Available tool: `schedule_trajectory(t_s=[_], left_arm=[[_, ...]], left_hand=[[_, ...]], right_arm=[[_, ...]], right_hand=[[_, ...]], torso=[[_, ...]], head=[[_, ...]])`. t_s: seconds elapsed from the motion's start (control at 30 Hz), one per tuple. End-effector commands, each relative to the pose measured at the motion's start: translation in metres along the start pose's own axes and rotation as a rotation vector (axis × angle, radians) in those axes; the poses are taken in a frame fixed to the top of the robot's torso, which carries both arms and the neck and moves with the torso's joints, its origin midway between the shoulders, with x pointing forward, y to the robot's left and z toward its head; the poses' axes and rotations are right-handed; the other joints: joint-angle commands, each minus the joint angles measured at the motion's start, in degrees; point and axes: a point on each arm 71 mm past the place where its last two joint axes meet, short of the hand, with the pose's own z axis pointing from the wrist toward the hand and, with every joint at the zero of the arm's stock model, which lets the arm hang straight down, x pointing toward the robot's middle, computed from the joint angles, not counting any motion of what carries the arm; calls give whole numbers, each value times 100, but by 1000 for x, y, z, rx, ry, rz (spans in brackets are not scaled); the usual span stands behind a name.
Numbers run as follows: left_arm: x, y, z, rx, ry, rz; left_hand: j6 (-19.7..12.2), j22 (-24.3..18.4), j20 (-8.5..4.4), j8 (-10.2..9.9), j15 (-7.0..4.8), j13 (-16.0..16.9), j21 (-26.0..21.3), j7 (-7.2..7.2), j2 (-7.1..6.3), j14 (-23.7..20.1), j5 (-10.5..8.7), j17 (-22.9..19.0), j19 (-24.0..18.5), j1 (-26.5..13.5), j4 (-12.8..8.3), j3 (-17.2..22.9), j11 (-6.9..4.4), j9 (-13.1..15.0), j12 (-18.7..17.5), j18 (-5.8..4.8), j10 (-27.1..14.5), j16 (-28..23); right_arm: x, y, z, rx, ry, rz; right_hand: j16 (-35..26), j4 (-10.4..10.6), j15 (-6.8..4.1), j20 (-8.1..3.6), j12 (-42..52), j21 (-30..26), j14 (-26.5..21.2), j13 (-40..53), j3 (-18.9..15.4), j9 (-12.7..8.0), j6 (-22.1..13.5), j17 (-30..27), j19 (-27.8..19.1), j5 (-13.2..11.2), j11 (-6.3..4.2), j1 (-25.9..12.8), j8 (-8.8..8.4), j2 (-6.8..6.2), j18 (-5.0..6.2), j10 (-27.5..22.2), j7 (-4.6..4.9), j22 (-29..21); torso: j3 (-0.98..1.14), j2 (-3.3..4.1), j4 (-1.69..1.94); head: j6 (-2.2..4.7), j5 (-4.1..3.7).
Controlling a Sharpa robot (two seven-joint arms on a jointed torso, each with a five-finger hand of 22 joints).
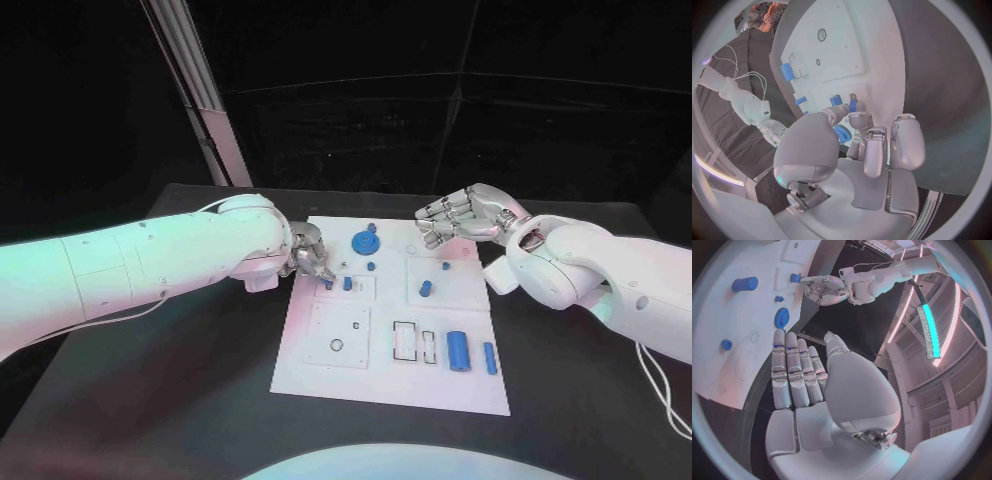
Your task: Assemble the parts on the task board
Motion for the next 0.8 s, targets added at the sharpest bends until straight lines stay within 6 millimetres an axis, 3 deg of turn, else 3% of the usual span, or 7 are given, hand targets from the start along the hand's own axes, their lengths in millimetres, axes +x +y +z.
schedule_trajectory(t_s=[0.03,0.3,0.8], left_arm=[[3,1,1,-8,14,17],[5,1,-1,3,26,22],[6,1,-1,3,39,29]], left_hand=[[0,11,5,43,-29,1,16,-25,38,595,46,1509,46,-5,-793,823,-15,8,26,-17,43,18],[10,15,4,54,-30,-7,18,-29,18,595,71,1509,47,-29,-806,846,-17,10,22,-18,49,18],[21,17,3,65,-31,-23,18,-33,-4,595,107,1509,47,-54,-823,872,-21,11,11,-18,52,18]], right_arm=[[1,2,0,-15,9,0],[2,3,0,-15,12,1],[2,3,1,-15,13,1]], right_hand=[[-12,-13,12,33,28,-33,-37,-2,-23,-4,-33,-5,16,18,-15,-56,-10,-6,16,-38,-6,-5],[-11,-12,13,35,31,-39,-40,-2,-22,-4,-34,-7,16,20,-14,-60,-9,-2,16,-41,-6,-9],[-11,-12,13,35,31,-39,-40,-2,-22,-4,-34,-7,16,20,-14,-60,-9,-2,16,-41,-6,-9]], torso=[[6,-2,-3],[-5,-1,7],[0,0,3]], head=[[-2,0],[-22,-31],[-26,-27]])
